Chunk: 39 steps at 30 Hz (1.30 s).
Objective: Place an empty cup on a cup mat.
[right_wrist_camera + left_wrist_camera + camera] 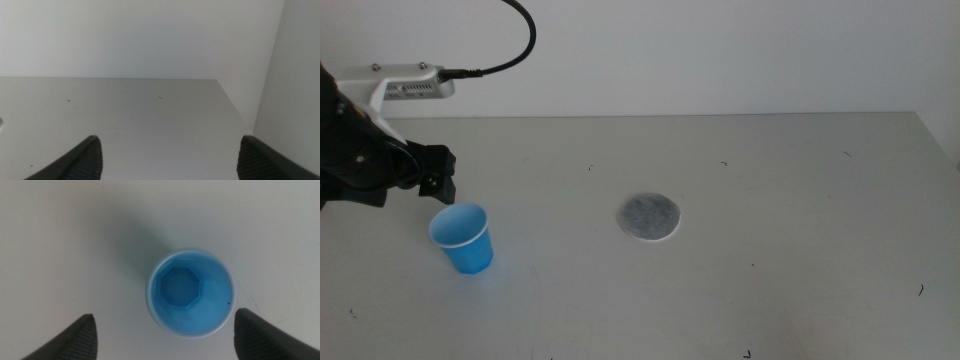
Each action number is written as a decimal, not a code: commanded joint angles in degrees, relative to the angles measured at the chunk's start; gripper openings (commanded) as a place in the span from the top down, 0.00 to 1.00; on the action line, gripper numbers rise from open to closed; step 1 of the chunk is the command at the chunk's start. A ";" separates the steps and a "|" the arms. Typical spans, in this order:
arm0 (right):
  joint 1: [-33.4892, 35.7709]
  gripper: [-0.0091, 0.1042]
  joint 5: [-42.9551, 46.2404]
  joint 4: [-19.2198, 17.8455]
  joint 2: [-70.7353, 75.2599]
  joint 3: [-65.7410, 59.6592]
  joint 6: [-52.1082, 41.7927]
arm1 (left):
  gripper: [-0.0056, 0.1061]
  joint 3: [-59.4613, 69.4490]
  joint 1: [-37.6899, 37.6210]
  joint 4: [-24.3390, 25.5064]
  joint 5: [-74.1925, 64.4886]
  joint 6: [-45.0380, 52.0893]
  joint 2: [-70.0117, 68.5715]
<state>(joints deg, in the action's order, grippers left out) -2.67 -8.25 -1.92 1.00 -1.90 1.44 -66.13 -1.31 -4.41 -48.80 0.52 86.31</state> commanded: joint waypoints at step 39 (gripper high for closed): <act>0.11 0.09 4.48 -0.52 1.10 0.66 -0.49 | 0.90 -1.94 -0.38 -0.83 10.63 -0.52 15.90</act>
<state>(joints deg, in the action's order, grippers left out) -2.67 -8.25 -1.92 1.00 -1.90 1.44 -66.25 -1.31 -4.41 -38.95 0.52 104.83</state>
